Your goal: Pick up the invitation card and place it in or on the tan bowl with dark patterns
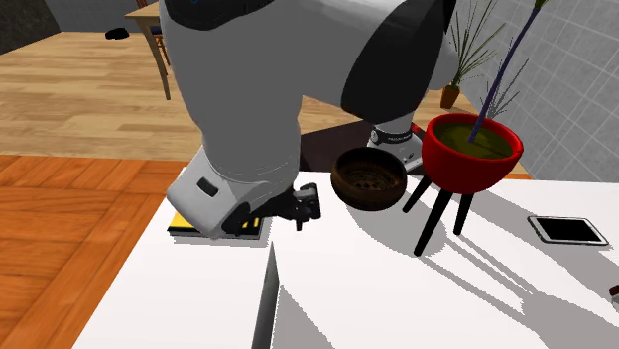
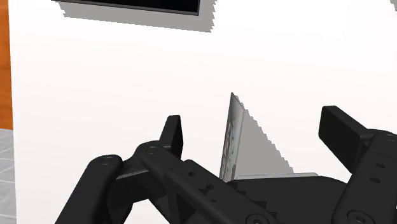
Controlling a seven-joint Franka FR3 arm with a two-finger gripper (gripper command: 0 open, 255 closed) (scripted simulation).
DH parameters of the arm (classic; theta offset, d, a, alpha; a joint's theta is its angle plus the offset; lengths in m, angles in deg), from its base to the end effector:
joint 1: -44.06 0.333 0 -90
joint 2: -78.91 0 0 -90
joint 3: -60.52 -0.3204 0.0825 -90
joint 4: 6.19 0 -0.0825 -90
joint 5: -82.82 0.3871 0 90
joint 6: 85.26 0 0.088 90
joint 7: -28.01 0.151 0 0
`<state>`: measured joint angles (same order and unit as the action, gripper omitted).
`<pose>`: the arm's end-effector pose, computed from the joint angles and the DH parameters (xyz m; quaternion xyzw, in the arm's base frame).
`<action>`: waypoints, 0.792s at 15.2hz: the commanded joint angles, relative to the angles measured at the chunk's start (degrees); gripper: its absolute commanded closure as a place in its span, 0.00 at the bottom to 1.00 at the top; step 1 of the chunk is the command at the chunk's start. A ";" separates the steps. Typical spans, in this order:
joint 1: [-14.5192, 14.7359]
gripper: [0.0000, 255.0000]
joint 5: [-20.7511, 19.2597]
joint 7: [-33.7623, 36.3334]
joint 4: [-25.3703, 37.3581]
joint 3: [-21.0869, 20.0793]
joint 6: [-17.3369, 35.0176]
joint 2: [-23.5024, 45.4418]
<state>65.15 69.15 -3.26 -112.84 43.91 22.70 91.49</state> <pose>0.4840 0.3328 0.3518 0.7909 0.6000 -0.0873 0.0832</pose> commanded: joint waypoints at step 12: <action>-0.27 0.00 -1.00 0.30 -3.81 0.33 5.17 1.41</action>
<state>64.88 68.14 -2.97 -116.64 44.24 27.85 92.89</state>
